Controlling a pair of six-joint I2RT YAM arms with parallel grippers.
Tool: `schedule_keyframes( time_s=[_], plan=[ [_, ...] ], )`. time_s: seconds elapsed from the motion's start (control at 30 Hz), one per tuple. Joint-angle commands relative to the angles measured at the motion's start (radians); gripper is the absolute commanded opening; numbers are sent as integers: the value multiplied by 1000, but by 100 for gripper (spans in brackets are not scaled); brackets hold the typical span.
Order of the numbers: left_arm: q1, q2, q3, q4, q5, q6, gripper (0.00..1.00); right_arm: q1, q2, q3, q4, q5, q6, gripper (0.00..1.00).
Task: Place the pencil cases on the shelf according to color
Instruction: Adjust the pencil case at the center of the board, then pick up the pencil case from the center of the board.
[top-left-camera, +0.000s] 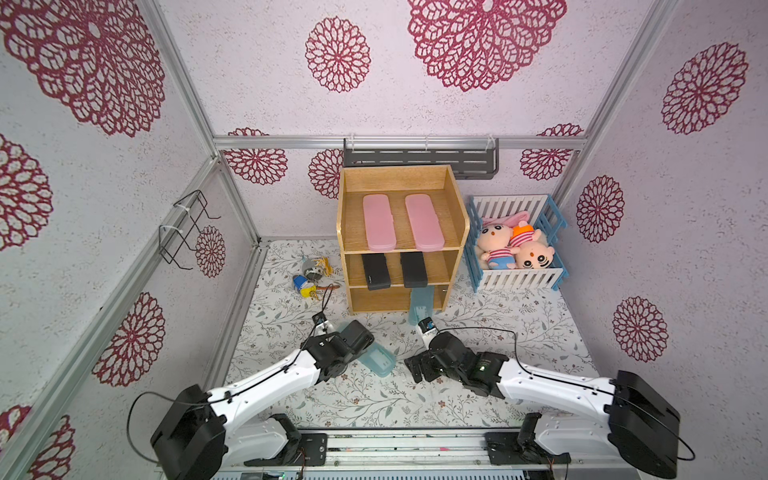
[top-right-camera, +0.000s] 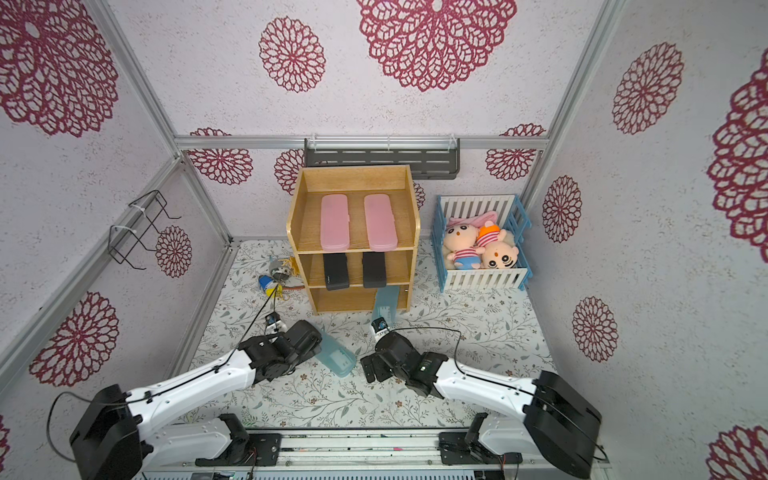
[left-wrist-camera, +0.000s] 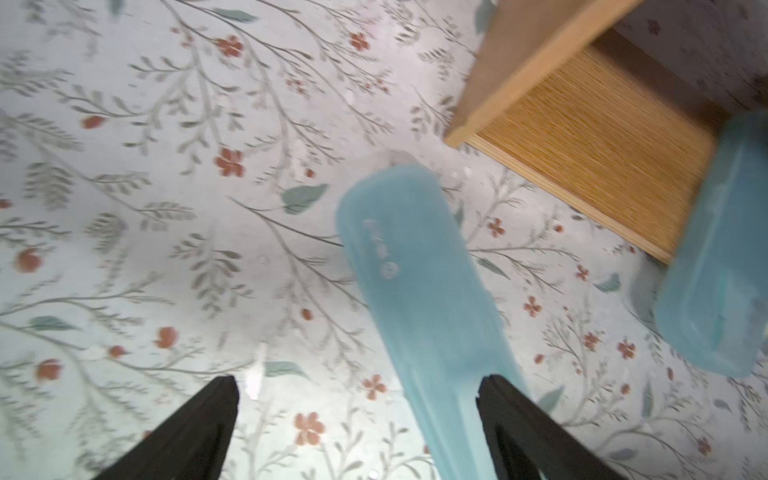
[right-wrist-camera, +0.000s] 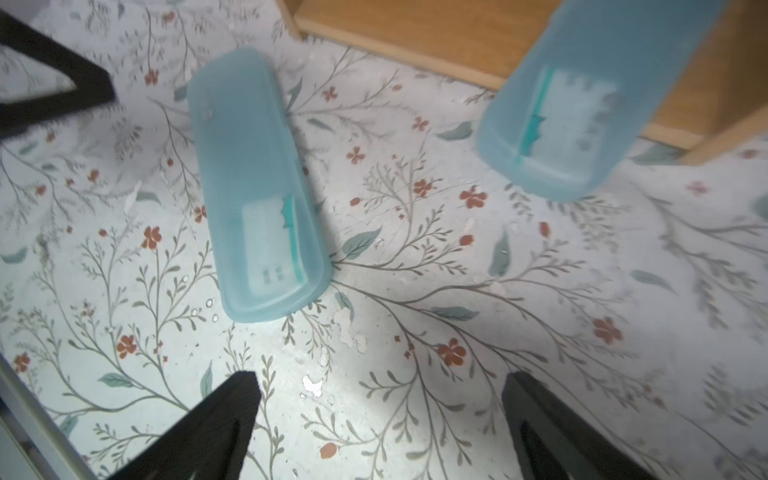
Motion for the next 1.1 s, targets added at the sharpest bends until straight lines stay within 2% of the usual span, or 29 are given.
schedule_keyframes(
  time_s=[0.0, 0.13, 0.23, 0.43, 0.83, 1.07],
  plan=[
    [58, -128, -71, -129, -61, 2, 97, 24, 105, 77, 128, -97, -109, 99],
    [123, -284, -131, -147, -56, 28, 97, 50, 205, 123, 190, -113, -168, 99],
    [155, -342, -149, -173, -61, 40, 97, 55, 268, 159, 190, -118, -199, 99],
    [187, -355, -153, -209, -65, 56, 97, 67, 372, 200, 206, -116, -239, 99],
    [194, -363, -161, -214, -63, 60, 97, 124, 494, 201, 234, -5, -218, 99],
    [195, -395, -150, -259, -87, 53, 97, 127, 440, 137, 307, 78, -157, 77]
  ],
)
